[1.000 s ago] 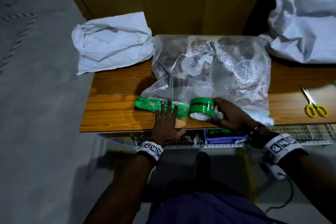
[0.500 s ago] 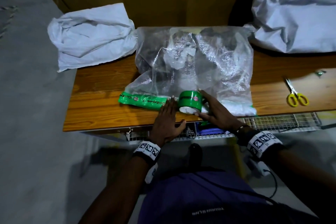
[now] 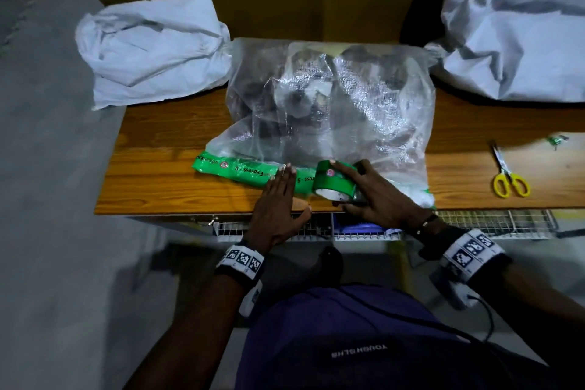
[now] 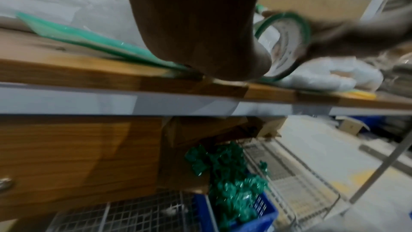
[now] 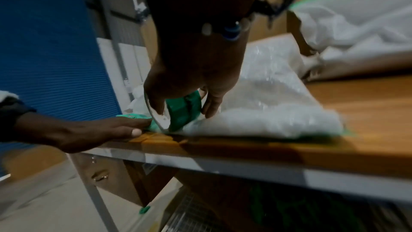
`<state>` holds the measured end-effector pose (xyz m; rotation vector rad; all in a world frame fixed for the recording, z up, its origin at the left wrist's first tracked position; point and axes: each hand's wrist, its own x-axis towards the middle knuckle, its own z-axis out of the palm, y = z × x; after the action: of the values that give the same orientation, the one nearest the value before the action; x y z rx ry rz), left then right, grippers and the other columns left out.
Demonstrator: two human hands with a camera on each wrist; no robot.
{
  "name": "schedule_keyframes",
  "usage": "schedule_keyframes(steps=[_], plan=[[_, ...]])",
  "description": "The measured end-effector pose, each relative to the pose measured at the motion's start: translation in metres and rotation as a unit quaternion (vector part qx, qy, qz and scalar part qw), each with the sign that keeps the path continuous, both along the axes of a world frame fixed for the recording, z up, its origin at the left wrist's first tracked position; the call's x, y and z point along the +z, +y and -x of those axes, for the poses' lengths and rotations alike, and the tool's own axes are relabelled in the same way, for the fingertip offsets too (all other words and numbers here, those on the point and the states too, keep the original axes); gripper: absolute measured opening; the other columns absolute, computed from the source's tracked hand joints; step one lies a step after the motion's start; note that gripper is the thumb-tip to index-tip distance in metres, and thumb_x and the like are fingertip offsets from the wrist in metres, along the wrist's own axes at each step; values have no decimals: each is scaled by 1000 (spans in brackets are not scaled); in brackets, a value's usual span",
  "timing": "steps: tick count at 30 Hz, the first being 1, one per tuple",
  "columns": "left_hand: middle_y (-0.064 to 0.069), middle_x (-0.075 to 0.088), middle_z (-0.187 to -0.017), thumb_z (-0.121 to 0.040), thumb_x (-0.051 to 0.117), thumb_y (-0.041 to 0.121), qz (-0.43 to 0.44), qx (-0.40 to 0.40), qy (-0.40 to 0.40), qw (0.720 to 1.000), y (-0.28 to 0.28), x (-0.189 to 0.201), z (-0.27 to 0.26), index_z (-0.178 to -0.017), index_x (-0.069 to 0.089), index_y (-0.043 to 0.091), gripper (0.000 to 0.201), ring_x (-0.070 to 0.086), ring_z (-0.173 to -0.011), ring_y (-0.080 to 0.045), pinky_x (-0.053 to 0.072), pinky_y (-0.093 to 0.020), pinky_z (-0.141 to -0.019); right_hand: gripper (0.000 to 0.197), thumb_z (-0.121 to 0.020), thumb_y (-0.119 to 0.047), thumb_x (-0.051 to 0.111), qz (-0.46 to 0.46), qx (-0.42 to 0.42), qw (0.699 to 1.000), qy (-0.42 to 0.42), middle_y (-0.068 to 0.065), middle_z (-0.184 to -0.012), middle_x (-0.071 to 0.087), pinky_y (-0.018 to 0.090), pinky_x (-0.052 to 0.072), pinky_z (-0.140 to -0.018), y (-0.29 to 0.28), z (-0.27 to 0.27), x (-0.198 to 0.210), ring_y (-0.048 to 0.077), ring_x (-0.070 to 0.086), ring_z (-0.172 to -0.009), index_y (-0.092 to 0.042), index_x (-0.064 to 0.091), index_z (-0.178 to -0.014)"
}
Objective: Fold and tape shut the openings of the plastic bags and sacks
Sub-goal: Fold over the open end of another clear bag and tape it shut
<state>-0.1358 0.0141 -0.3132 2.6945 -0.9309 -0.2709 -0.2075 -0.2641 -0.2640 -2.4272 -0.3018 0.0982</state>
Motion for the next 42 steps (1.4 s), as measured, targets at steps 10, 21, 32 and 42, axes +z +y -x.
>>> schedule_keyframes(steps=[10,21,32,42], plan=[[-2,-3,-176,-98,50,56,27,-29,21,999,-21,0,12,-167,-4,16,96,-3,-161,-14,9,-38,-131,86,-96,-39,72,42,3,999,-28,5,-108,42,42,46,-87,-2,-5,-4,27,48,-97,-41,21,-165],[-13,4,-174,-95,49,60,35,-19,-1,999,-49,4,26,-166,7,4,100,1,-162,-25,3,-40,-131,91,-92,-38,81,-15,-77,997,-5,7,-147,50,41,43,-108,-44,40,-9,23,47,-128,-28,27,-164],[-8,-2,-175,-96,51,62,16,-59,-6,998,-60,-5,32,-166,2,8,101,-3,-162,-20,1,-35,-131,82,-93,-67,61,113,-28,992,-44,1,-103,40,39,44,-79,-80,47,19,21,42,-94,-42,27,-164],[-11,11,-174,-96,54,54,61,-42,-13,997,-104,5,47,-166,12,6,95,10,-161,-24,12,-43,-131,81,-97,-36,72,-49,-71,996,-34,10,-127,53,41,46,-97,-76,60,-20,24,51,-114,-32,28,-164]])
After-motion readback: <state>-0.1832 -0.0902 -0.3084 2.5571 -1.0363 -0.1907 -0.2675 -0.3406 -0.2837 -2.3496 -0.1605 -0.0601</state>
